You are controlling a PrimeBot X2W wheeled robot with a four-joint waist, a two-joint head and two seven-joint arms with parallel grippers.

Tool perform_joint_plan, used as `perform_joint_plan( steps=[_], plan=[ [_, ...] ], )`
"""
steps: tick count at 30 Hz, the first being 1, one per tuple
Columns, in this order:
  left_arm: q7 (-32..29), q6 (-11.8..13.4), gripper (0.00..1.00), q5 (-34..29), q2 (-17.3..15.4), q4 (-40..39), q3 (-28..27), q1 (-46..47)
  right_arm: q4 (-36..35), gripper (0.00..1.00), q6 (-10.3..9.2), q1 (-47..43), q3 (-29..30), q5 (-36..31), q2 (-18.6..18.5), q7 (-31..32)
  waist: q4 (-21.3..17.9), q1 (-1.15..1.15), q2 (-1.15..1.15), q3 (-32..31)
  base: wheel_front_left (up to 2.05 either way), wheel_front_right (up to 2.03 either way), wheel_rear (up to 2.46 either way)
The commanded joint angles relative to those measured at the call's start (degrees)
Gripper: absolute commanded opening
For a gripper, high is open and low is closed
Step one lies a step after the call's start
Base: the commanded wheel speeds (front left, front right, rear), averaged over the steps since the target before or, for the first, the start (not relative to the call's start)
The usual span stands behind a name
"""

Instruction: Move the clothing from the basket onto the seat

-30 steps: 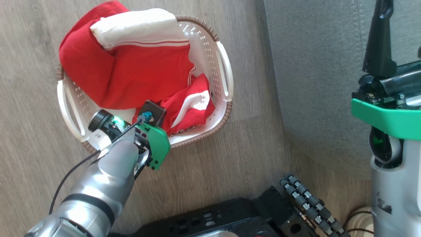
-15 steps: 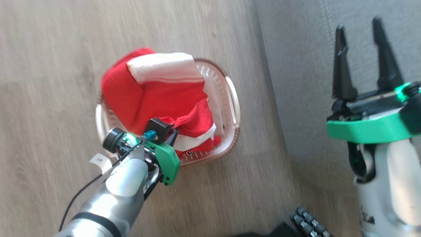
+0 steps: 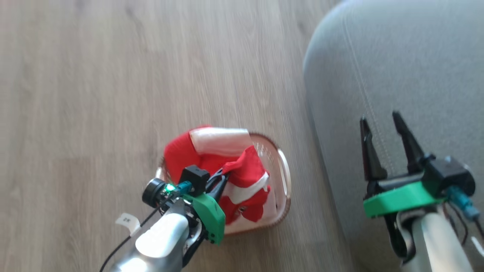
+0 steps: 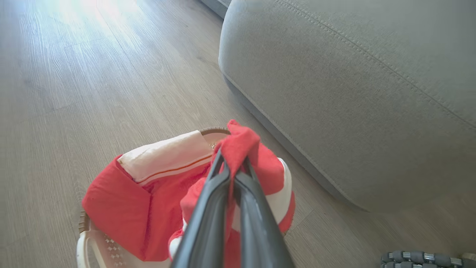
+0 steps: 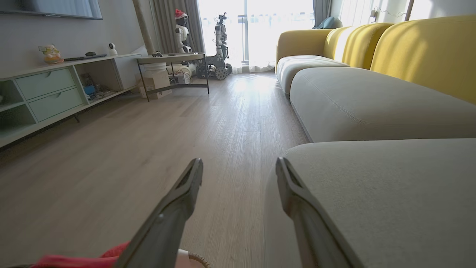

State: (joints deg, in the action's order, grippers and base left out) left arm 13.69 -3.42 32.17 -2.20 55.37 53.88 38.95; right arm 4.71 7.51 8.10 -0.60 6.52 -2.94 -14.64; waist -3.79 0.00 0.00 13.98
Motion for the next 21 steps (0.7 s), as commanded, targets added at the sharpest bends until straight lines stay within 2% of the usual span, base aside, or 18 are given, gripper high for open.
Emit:
perform_joint_plan(
  steps=[1,7,14,21],
  plan=[
    [0.77,0.56,0.0,0.46,-0.68,-1.96,-0.77,0.66,-1.14,1.0,-0.02,-0.69,-1.15,-0.39,0.06,-0.36,2.36,0.0,0.0,-7.47,0.0,0.0,0.0],
    [0.88,1.53,0.0,1.26,-0.68,-4.48,-0.39,1.56,0.76,1.0,-0.02,-5.6,-0.86,-0.48,0.06,-0.36,3.45,0.0,0.0,-14.45,0.0,0.0,0.0],
    [-0.19,2.34,0.0,1.49,-1.64,-8.37,-1.27,5.13,1.25,1.0,-0.02,-7.79,-1.36,-0.33,0.06,-0.36,4.44,0.0,0.0,-17.36,0.0,0.0,0.0],
    [-3.04,3.09,0.0,1.44,-3.72,-14.43,-1.89,9.08,3.81,1.0,-0.02,-7.52,-4.85,0.45,0.06,-0.36,5.33,0.0,0.0,-19.21,0.0,0.0,0.0]
  ],
)
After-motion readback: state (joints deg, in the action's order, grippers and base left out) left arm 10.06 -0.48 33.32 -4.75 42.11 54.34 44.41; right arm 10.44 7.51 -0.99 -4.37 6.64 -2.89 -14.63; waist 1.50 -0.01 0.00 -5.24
